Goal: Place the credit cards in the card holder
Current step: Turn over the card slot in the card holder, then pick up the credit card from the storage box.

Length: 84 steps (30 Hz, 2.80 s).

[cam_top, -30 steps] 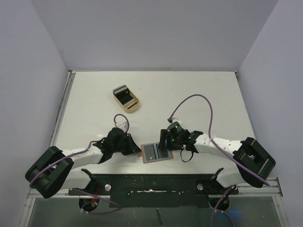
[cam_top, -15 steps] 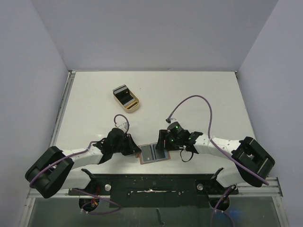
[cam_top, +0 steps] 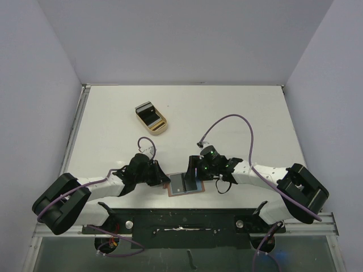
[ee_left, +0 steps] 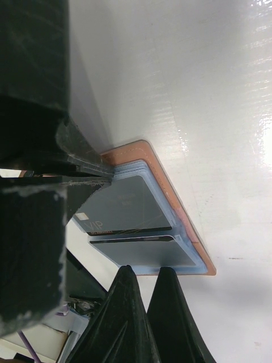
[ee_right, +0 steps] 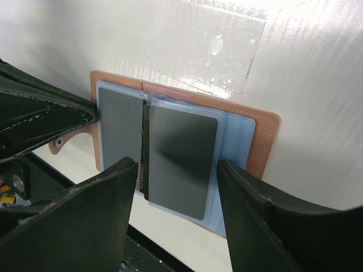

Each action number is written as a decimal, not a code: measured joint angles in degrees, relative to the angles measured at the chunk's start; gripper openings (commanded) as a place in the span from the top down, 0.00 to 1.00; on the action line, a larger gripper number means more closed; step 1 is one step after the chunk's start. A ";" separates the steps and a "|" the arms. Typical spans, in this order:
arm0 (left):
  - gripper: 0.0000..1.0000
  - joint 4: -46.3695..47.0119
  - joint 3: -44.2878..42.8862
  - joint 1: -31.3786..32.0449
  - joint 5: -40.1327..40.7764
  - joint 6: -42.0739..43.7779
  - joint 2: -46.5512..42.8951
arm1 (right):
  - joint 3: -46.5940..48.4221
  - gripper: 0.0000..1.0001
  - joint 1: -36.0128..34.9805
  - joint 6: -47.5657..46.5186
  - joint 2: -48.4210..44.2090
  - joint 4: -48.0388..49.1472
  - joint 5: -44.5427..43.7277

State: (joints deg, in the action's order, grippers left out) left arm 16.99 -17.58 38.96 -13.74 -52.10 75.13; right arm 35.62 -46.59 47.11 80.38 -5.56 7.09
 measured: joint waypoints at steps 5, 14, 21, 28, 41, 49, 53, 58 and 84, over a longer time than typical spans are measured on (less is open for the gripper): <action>1.00 0.20 0.20 0.00 0.04 -0.02 0.00 | -0.20 0.41 0.04 0.24 0.00 2.10 1.70; 1.00 0.20 0.20 0.00 0.09 0.00 0.00 | -8.13 0.42 4.11 6.29 -0.28 17.03 11.19; 1.00 0.20 0.20 0.11 0.22 -0.02 0.00 | -8.17 0.42 4.13 8.98 -0.28 23.69 15.96; 1.00 0.22 0.20 0.37 0.57 -0.22 0.00 | -8.11 0.42 3.56 9.94 -0.31 24.39 16.87; 0.97 0.04 0.17 0.87 1.60 -1.73 -0.17 | -3.98 0.43 1.81 10.36 4.42 25.64 18.73; 0.77 -5.90 -1.66 0.96 5.22 -1.18 -6.58 | -2.36 0.50 1.81 8.81 5.14 22.62 18.49; 0.61 -11.10 -5.60 0.57 8.07 1.33 -9.20 | -1.46 0.52 1.81 6.78 4.20 18.40 16.46; 0.30 -18.86 -13.18 -0.72 11.76 6.91 -10.10 | -0.92 0.50 1.81 3.06 -1.01 11.02 12.37; 0.44 -32.92 -57.86 -15.63 24.65 59.91 26.88 | 1.75 0.48 1.99 -6.40 -18.62 -1.88 -1.36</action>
State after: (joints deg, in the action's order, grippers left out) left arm -15.92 -75.44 23.33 10.92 7.81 102.02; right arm 37.36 -44.60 40.71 61.76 -7.44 5.74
